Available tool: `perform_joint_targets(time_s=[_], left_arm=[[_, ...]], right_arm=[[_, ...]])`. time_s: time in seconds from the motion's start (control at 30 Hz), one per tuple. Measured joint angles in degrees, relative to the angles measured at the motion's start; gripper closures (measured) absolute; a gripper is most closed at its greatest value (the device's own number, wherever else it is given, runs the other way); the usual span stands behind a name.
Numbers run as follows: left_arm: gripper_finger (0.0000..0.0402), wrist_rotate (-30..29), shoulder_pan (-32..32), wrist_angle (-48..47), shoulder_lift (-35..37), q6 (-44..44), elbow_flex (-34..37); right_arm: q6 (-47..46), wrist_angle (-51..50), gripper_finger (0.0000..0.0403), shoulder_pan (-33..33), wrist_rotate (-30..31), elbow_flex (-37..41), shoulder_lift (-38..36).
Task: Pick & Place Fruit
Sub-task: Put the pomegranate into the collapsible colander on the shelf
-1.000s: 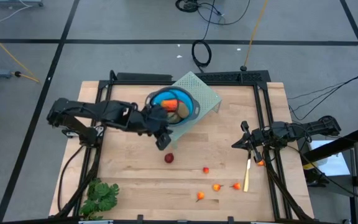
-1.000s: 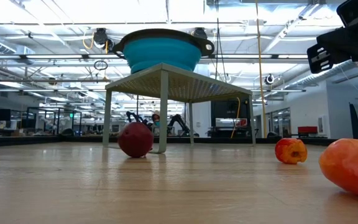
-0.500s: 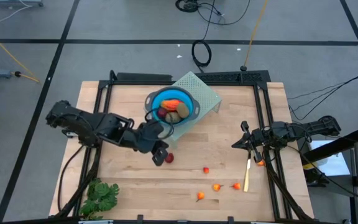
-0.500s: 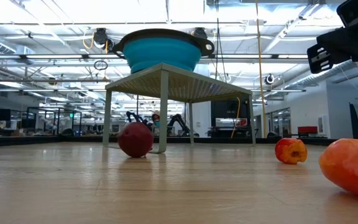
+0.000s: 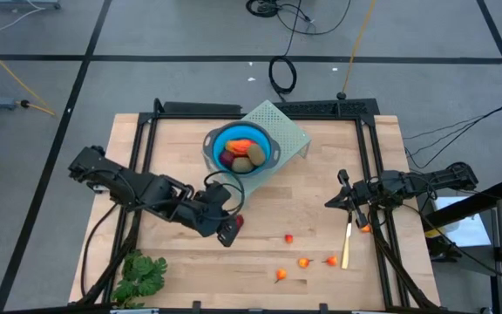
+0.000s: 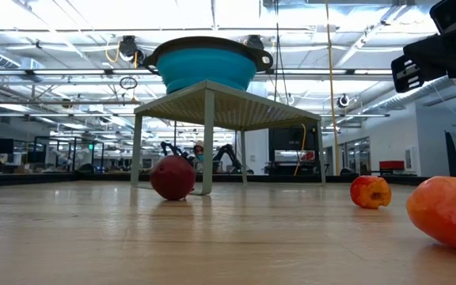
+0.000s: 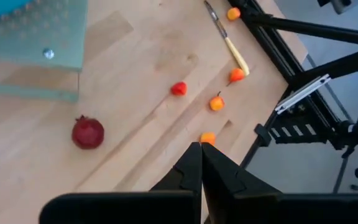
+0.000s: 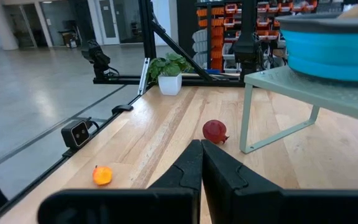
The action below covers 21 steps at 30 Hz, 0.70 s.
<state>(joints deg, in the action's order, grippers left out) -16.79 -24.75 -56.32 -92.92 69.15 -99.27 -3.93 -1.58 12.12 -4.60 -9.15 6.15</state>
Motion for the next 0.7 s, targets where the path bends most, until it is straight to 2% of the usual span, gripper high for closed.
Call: perform_joint_targets(time_s=[0.23,0.7], left_arm=[[0.0395,-0.4,-1.2,-0.46,-1.17,5.08,-0.01],[0.0396,-1.28,-1.91,-0.63,-2.58,8.06,-0.01]], right_arm=[[0.53,-0.04,0.0403,0.0,0.0,0.0,0.0],[0.55,-0.22,0.0403,0.0,0.0,0.0,0.0]])
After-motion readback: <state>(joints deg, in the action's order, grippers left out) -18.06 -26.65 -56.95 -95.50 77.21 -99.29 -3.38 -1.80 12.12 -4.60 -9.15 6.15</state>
